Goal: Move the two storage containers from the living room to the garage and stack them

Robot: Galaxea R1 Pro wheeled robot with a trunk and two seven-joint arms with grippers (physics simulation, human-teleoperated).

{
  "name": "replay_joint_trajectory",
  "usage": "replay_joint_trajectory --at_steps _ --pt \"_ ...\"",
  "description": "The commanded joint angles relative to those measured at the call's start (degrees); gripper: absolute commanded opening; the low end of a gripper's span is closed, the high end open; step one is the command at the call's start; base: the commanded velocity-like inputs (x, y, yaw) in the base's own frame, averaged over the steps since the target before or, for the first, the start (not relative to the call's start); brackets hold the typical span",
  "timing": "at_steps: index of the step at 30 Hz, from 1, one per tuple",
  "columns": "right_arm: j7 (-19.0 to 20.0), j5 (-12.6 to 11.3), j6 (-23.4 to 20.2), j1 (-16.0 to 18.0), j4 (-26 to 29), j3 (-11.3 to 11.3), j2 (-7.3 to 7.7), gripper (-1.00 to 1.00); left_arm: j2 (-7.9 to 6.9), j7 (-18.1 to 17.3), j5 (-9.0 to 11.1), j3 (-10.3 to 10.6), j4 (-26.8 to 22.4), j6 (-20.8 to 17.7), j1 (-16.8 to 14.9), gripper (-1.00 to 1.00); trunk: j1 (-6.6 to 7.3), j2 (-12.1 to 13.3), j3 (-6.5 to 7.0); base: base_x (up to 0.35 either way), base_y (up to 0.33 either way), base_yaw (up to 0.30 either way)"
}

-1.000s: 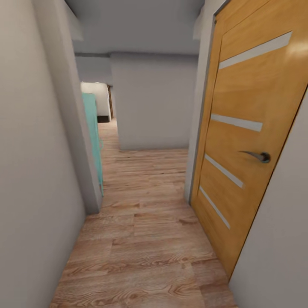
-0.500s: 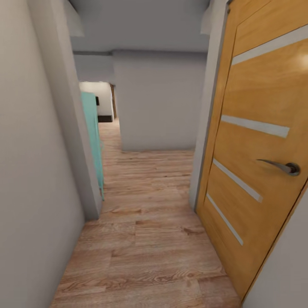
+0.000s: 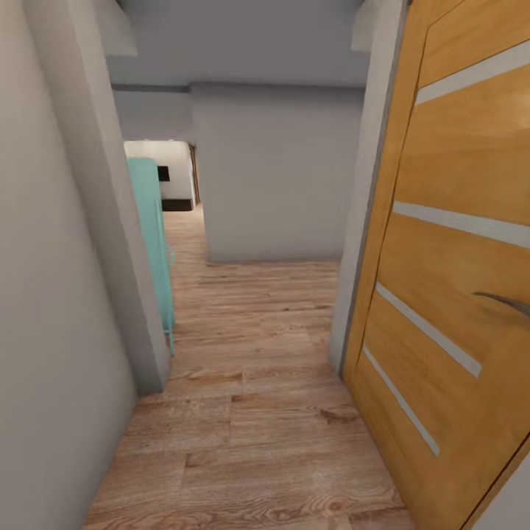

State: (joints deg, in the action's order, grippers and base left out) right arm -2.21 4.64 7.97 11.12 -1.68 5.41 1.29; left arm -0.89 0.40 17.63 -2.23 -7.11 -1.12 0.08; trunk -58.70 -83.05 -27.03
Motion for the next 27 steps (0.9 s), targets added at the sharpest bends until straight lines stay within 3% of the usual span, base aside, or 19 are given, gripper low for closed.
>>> replay_joint_trajectory --at_steps 1,10,22,26,27 --pt "-0.2 0.3 0.2 0.1 -0.2 0.2 -0.17 1.00 0.01 0.0 0.1 -0.2 -0.1 -0.2 0.0 1.00 -0.03 0.0 -0.05 0.326 0.000 0.000" --pt "-0.2 -1.4 -1.2 0.0 -0.4 0.0 -0.80 1.00 0.01 0.0 -0.2 -0.1 -0.1 -1.0 0.0 1.00 -0.03 0.0 -0.05 0.326 0.000 0.000" --pt "0.0 -13.9 0.3 -1.6 -0.3 -0.1 -0.82 1.00 0.10 -0.1 -0.3 0.0 -0.1 -1.1 0.0 1.00 -0.03 0.0 -0.05 0.326 0.000 0.000" --pt "0.0 -15.2 0.3 -1.6 -0.3 0.0 -0.82 1.00 0.10 -0.1 -0.2 0.0 -0.1 -0.5 0.0 1.00 -0.03 0.0 -0.05 0.326 0.000 0.000" --pt "0.2 -14.6 0.1 -1.6 -0.3 0.4 -0.91 1.00 0.06 -0.1 0.0 -0.1 -0.1 -0.6 0.0 1.00 -0.03 0.0 -0.05 0.326 0.000 0.000"
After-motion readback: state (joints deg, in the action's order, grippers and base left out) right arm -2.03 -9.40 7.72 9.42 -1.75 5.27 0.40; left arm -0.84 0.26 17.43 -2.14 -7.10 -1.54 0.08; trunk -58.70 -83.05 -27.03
